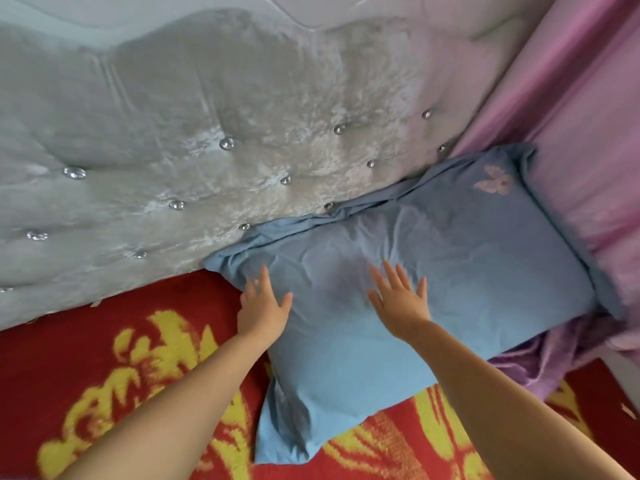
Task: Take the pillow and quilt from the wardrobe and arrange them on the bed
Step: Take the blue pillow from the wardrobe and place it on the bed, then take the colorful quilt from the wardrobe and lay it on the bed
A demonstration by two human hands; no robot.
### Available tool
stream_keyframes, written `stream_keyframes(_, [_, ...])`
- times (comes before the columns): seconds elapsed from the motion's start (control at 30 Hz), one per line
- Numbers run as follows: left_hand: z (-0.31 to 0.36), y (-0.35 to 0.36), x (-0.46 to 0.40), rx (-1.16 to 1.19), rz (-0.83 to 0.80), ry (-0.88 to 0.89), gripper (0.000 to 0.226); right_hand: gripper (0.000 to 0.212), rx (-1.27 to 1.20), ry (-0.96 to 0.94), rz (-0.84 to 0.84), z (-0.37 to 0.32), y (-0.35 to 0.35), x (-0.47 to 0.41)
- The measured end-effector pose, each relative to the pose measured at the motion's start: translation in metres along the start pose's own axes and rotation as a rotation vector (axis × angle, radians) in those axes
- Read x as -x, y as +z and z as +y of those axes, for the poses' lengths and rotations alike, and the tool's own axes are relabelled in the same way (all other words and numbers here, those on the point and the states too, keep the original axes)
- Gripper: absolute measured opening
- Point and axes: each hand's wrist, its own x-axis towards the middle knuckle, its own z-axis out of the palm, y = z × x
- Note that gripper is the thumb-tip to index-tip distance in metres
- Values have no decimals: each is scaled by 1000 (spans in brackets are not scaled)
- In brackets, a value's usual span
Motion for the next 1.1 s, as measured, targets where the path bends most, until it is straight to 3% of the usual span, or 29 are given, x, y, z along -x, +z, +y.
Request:
stream_keyframes(0.13, [42,-74,14,-152,88,368,69,51,40,-40,134,-18,-74,11])
stream_keyframes(0.23, [44,-142,19,-335,211,544,64,49,81,-97,268,-59,-133,16])
stream_keyframes(0.37, [17,-232,32,-492,288,631,59,48,64,-119,374,-141,-183,35])
stream_keyframes(0.5, [-55,-325,68,-559,304,721,58,46,88,-108,454,-242,-202,80])
stream_keyframes(0.7, [-134,-458,94,-666,335,788,56,47,142,-124,475,-372,-238,146])
stream_keyframes(0.9, [-64,-495,87,-654,275,1035,55,49,110,1,602,-374,-281,178])
stream_keyframes(1.1, [-21,-462,100,-675,204,1150,54,54,104,204,449,-339,-263,209])
